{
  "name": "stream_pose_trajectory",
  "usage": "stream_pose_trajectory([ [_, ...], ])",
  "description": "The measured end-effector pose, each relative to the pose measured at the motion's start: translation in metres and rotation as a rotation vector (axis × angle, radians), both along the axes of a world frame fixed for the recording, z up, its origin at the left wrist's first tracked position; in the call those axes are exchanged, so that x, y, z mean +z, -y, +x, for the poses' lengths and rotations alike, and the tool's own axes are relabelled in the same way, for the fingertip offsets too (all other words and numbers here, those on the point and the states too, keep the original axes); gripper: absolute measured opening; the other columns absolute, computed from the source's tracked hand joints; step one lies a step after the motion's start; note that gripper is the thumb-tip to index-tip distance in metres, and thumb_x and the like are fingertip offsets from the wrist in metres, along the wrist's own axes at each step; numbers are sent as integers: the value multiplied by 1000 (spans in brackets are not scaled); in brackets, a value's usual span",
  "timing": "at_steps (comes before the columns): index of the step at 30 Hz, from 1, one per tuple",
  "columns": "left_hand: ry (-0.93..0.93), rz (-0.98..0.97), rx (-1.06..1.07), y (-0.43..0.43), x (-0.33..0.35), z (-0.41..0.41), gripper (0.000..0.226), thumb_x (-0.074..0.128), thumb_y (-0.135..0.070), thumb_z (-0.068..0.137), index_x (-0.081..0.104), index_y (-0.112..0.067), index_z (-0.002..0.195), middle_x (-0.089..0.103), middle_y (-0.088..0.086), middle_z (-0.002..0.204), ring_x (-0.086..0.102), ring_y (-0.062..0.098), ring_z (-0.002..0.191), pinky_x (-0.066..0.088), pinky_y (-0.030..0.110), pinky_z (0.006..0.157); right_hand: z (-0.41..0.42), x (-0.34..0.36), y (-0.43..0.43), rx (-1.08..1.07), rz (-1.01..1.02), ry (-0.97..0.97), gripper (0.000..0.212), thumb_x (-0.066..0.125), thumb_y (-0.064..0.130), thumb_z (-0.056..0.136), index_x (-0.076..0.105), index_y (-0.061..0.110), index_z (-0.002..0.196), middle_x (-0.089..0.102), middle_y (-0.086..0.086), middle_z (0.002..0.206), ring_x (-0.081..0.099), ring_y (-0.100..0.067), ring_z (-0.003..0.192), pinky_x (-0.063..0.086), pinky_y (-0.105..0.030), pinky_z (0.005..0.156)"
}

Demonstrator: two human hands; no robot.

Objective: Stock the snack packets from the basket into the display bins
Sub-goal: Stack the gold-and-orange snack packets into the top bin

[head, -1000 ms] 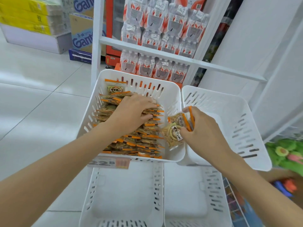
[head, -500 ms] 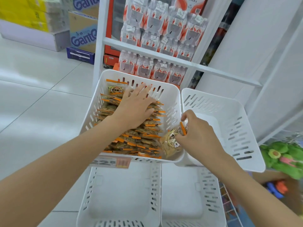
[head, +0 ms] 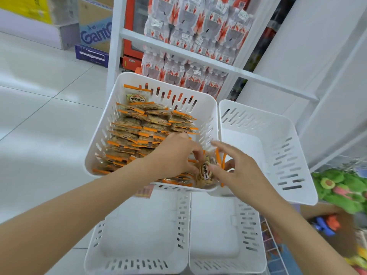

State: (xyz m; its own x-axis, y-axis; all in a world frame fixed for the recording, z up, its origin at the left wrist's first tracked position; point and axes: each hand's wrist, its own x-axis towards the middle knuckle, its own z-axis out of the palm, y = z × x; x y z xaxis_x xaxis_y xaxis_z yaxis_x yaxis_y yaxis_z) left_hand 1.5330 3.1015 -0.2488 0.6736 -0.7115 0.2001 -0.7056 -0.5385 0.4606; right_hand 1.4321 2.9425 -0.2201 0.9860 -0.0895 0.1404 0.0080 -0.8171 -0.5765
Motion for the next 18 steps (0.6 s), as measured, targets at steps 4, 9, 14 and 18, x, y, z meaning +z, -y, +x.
stream_pose_trajectory([
  [4, -26, -8, -1, -9, -3, 6, 36, 76, -47, 79, 67, -38, 113, 59, -10, 108, 41, 13, 107, 31, 31, 84, 7, 7, 0, -46, -160, -60, 34, 76, 17, 78, 63, 35, 103, 59, 17, 87, 55, 1, 61, 38, -9, 58],
  [9, 9, 15, 72, -40, -4, 22, 53, 72, -61, 74, 61, -45, 123, 52, -18, 139, 33, 11, 132, 23, 41, 109, 22, 9, -20, 37, -428, -208, 47, 73, 32, 85, 57, 32, 129, 66, 4, 109, 59, -16, 98, 40, -26, 75],
  [14, -26, 68, 72, -51, -19, 22, 74, 64, -72, 70, 49, -46, 137, 33, -21, 153, 18, 6, 145, 10, 41, 116, 21, 17, -20, 80, -270, -345, 46, 74, 24, 84, 62, 31, 128, 67, 9, 97, 62, -2, 62, 53, -26, 77],
  [18, -14, 31, 68, -52, -22, 22, 75, 64, -73, 68, 50, -46, 136, 34, -21, 153, 19, 6, 145, 10, 39, 116, 24, 10, -17, 52, -243, -350, 39, 71, 12, 84, 67, 27, 120, 65, 6, 86, 68, -6, 59, 57, -29, 77],
])
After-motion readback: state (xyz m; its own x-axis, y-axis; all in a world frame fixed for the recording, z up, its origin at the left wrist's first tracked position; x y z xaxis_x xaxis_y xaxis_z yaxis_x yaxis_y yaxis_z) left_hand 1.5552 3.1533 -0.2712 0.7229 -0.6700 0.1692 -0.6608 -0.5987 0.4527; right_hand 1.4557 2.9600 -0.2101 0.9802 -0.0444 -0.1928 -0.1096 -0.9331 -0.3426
